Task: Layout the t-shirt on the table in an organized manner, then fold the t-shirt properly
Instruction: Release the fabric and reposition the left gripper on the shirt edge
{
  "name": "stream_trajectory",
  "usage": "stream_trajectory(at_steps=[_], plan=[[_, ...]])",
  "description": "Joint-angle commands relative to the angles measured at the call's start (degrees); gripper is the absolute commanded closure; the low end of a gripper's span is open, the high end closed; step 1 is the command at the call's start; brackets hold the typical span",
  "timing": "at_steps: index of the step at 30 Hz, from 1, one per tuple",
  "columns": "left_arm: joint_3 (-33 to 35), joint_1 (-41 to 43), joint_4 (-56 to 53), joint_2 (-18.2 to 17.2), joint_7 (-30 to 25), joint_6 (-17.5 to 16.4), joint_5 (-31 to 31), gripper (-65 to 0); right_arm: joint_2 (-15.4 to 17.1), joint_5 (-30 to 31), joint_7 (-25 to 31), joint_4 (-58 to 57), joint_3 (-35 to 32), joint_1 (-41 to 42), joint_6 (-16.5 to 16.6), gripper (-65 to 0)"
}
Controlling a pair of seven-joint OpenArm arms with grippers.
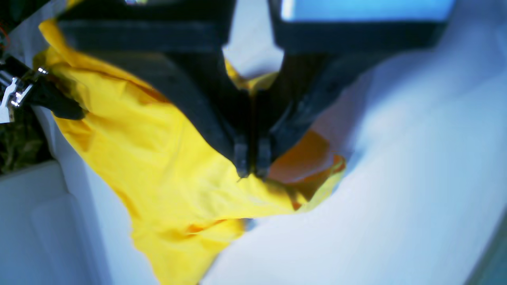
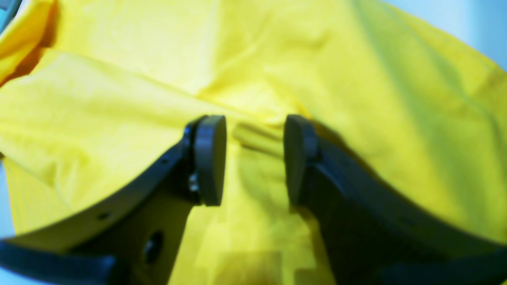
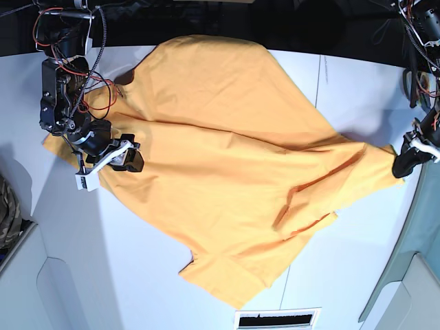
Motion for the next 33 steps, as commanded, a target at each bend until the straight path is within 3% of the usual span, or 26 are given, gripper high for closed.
stream_trajectory(at_steps=[1,10,15,16,20,21,33], plan=[[-1.4,0.7,1.1,-1.2,-1.3,-0.7,-1.4,0.0,0.8,-2.2,-2.1,0.1,0.2,0.0,-1.2,-25.3],[-6.8,12.2,1.1,-0.6,-2.8,-0.7,-1.7,0.0,0.8,-2.2,-2.1,0.1,0.2,0.0,-1.2,-25.3],[-6.8,17.6,1.1,1.9,0.2,-0.7,-6.4,0.0,0.8,-2.1,-2.1,0.1,0.2,0.0,-1.2,-25.3],[-6.8,18.5,1.1,2.4,0.3,-0.7,-6.6,-2.3,0.8,-2.1,-2.1,0.2,0.2,0.0,-1.2,-25.3],[-6.8,21.6,1.1,3.2,0.3,-0.7,-9.7,-24.2,0.8,-1.4,-2.1,0.2,0.2,0.0,-1.2,-25.3],[-6.8,21.9,1.1,2.9,0.4,-0.7,-11.2,-26.0,0.8,-0.5,-2.1,0.2,0.2,0.1,-1.1,-25.3],[-6.8,16.5,1.2,-0.1,1.7,-0.7,-12.8,-25.9,0.7,5.6,-2.1,4.9,0.2,0.5,-1.0,-25.3]])
